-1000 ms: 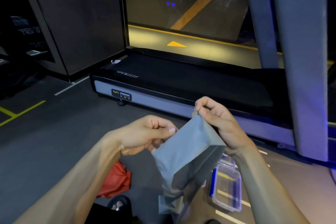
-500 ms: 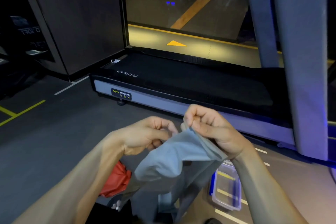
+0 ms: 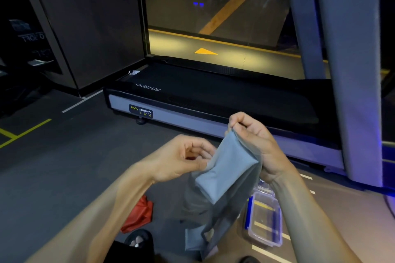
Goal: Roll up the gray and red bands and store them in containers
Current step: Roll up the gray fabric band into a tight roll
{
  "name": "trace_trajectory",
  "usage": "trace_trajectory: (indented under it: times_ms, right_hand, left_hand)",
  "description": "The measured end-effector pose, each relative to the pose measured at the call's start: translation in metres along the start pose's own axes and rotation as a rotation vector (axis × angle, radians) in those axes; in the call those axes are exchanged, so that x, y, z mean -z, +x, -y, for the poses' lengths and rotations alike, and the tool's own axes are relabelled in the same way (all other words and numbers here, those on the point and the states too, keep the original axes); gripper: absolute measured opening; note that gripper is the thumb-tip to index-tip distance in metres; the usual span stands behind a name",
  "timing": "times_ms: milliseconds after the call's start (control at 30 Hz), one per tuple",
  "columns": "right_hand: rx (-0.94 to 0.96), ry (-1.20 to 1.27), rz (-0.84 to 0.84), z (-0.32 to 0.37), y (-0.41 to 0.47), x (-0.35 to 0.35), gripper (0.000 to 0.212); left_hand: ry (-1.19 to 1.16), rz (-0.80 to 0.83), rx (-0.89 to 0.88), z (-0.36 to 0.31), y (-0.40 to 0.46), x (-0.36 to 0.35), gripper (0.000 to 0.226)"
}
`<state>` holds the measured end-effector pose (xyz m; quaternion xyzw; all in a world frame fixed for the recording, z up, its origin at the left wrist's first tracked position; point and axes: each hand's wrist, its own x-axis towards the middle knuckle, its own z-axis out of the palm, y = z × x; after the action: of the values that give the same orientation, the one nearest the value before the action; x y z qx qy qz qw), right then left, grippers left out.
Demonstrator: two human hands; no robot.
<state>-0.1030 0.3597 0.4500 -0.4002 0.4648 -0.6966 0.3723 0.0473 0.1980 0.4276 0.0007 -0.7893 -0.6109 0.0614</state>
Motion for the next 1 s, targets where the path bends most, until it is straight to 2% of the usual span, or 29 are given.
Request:
trace_trajectory:
  times_ms: [233, 300, 367, 433, 533, 633, 700, 767, 833, 900, 1000]
  right_hand:
    - [0.000, -0.032, -0.005, -0.003, 0.000, 0.002, 0.003]
    - [0.011, -0.018, -0.001, -0.003, 0.000, 0.001, 0.002]
    - [0.021, -0.026, -0.016, -0.004, 0.001, 0.001, 0.003]
    - [0.030, -0.016, -0.030, -0.003, 0.003, 0.002, 0.007]
    - [0.027, 0.053, -0.019, -0.002, 0.003, 0.006, 0.027]
    - [0.038, 0.091, -0.009, 0.002, 0.003, 0.007, 0.028]
    - [0.046, 0.085, -0.017, 0.004, 0.002, 0.007, 0.023]
    - [0.047, 0.073, -0.019, 0.005, 0.001, 0.006, 0.022]
    - [0.046, 0.034, -0.024, 0.004, 0.002, 0.006, 0.023]
    - [0.051, 0.006, -0.022, 0.004, 0.002, 0.005, 0.026]
    - [0.069, 0.063, -0.031, 0.008, 0.001, 0.005, 0.025]
  left_hand:
    - [-0.009, 0.054, 0.067, -0.001, 0.001, -0.002, 0.059]
    - [-0.024, 0.117, 0.072, 0.000, -0.001, -0.003, 0.074]
    - [-0.081, 0.176, 0.085, 0.000, -0.002, -0.007, 0.080]
    - [-0.123, 0.127, 0.113, -0.002, -0.001, -0.010, 0.065]
    - [-0.094, -0.030, 0.083, 0.002, 0.004, -0.009, 0.024]
    - [-0.137, -0.132, 0.087, 0.007, 0.006, -0.007, 0.013]
    - [-0.139, -0.102, 0.096, 0.007, 0.005, -0.006, 0.031]
    - [-0.106, 0.054, 0.103, 0.010, 0.003, -0.003, 0.067]
    - [-0.078, 0.186, 0.108, 0.010, 0.001, -0.003, 0.088]
    - [-0.050, 0.135, 0.099, 0.013, 0.003, -0.005, 0.083]
    - [-0.080, -0.065, 0.121, 0.016, 0.007, -0.008, 0.036]
